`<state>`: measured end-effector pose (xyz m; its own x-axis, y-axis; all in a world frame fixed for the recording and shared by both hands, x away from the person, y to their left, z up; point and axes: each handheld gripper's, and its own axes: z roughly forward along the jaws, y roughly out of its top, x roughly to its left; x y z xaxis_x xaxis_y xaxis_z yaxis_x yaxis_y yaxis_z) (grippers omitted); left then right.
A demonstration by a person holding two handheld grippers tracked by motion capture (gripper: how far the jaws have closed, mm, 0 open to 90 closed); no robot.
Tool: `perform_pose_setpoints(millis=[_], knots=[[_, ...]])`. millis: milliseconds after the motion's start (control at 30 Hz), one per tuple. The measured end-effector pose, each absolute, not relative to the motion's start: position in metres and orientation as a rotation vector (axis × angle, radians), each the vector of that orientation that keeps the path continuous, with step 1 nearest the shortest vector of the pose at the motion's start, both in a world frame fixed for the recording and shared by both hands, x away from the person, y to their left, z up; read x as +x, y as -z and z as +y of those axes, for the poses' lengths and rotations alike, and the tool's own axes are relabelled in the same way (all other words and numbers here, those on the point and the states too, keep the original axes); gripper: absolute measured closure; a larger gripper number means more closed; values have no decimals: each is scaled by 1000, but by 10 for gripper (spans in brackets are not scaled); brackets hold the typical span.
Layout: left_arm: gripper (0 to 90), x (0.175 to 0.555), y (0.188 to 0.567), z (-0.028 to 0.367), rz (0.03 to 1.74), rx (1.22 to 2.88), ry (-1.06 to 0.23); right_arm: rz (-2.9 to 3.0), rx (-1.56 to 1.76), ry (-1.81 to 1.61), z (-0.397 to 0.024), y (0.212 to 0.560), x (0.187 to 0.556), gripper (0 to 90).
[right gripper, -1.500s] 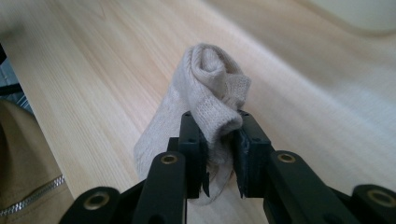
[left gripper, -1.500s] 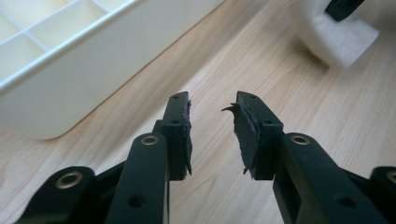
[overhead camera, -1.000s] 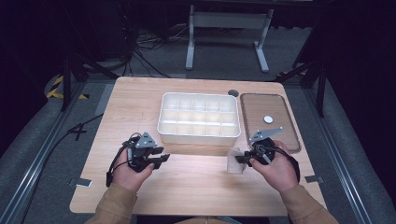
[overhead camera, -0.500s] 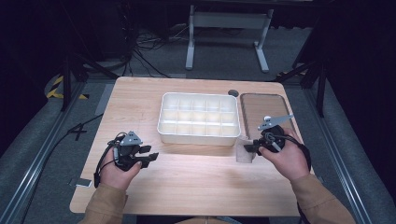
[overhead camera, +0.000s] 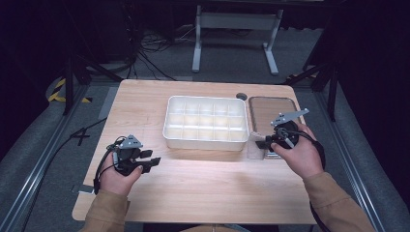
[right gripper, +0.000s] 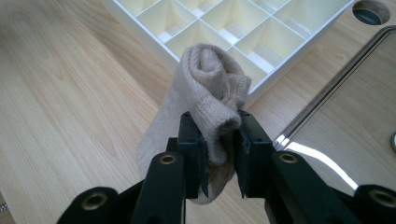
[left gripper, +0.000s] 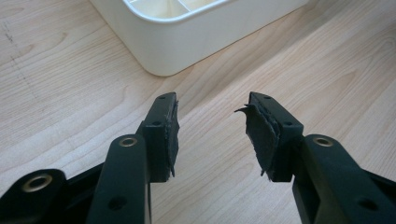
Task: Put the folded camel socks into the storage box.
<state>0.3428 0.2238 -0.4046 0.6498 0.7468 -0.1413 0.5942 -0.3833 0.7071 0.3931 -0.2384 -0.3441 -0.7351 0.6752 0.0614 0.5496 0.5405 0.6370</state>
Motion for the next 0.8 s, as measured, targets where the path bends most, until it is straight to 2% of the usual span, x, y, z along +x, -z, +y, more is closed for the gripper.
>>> perform_pose_setpoints(millis=[800], knots=[[483, 322, 403, 244, 1099, 2057, -316, 2555, 894, -876, -221, 328, 436, 739]])
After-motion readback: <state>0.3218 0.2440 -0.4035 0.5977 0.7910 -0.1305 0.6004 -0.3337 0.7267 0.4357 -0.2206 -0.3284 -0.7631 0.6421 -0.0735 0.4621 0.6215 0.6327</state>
